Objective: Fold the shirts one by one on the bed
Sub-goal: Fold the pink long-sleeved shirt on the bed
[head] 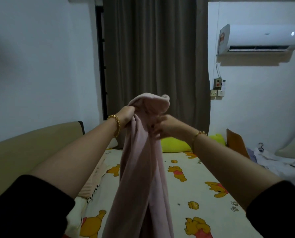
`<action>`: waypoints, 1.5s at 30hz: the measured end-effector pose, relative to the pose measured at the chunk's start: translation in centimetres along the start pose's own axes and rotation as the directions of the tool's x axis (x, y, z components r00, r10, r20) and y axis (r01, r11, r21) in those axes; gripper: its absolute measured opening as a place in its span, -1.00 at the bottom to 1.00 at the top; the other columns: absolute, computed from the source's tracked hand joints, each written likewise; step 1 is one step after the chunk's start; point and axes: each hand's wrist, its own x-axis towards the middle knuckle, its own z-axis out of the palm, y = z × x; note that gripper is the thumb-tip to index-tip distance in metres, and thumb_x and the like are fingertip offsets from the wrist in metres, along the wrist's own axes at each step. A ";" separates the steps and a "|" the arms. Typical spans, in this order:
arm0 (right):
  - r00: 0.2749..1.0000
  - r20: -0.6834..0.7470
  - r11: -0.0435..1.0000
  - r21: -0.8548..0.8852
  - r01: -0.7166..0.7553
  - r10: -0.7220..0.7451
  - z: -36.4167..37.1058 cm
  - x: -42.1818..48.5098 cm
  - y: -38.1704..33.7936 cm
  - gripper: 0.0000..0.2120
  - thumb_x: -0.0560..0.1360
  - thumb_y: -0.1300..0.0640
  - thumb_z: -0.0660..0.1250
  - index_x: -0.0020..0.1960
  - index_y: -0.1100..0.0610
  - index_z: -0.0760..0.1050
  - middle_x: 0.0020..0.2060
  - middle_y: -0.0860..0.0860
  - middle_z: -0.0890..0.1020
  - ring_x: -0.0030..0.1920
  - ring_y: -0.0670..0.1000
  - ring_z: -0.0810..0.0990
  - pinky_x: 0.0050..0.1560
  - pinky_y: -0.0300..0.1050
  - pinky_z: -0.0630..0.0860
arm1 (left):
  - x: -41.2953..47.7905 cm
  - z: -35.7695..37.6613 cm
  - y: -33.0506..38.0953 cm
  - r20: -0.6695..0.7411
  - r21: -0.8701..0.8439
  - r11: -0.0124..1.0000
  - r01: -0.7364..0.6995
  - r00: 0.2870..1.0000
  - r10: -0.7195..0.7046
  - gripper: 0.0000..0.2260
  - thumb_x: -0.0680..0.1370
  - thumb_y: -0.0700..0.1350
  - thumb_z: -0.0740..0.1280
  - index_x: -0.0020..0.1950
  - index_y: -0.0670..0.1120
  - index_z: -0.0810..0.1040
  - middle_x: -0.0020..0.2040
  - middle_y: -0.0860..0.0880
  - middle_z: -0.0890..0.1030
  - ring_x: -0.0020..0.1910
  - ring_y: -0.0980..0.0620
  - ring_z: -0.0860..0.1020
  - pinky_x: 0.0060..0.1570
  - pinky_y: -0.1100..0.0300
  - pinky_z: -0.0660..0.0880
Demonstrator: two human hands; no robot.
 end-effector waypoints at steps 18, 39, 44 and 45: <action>0.974 -0.211 0.847 -0.531 -0.042 -0.084 9.0 -1.8 14.9 -0.86 0.50 0.21 0.22 -0.19 0.07 0.51 -0.17 0.09 0.63 -0.11 0.13 0.59 -0.10 0.00 0.54 | -0.7 -0.1 2.0 -0.068 -0.155 0.988 -0.007 0.998 -0.003 -0.68 0.64 0.03 0.07 -0.05 -0.13 0.53 -0.17 -0.11 0.58 -0.15 0.00 0.56 -0.08 0.14 0.55; 0.909 -0.159 0.760 -0.613 0.215 -0.385 -1.8 1.9 -1.2 -0.77 0.56 0.12 0.25 -0.11 0.26 0.57 -0.20 0.15 0.61 -0.13 0.07 0.55 -0.23 -0.18 0.35 | -2.9 -3.7 -5.3 0.178 0.657 0.718 0.229 0.879 -0.443 -0.51 0.48 -0.01 0.40 0.37 -0.02 0.35 0.24 -0.02 0.41 0.27 -0.07 0.41 0.19 -0.05 0.37; 0.918 -0.111 0.728 -0.648 0.224 -0.381 -1.1 1.9 -2.6 -0.77 0.57 0.12 0.23 -0.01 0.22 0.61 -0.09 0.15 0.63 -0.06 0.07 0.56 -0.10 -0.15 0.43 | -1.6 1.2 -4.7 0.205 0.416 0.909 0.023 0.972 -0.118 -0.71 0.54 -0.04 0.30 0.25 -0.03 0.48 0.04 0.00 0.57 0.02 0.03 0.52 -0.08 0.11 0.45; 0.919 -0.102 0.720 -0.656 0.225 -0.380 -1.0 1.8 -2.7 -0.77 0.57 0.12 0.23 -0.01 0.22 0.61 -0.10 0.13 0.62 -0.08 0.05 0.54 -0.12 -0.17 0.41 | -1.2 2.0 -5.0 0.169 0.431 0.901 -0.042 0.985 -0.035 -0.74 0.53 -0.07 0.32 0.20 -0.06 0.50 0.06 -0.04 0.58 0.03 0.00 0.53 -0.03 0.10 0.49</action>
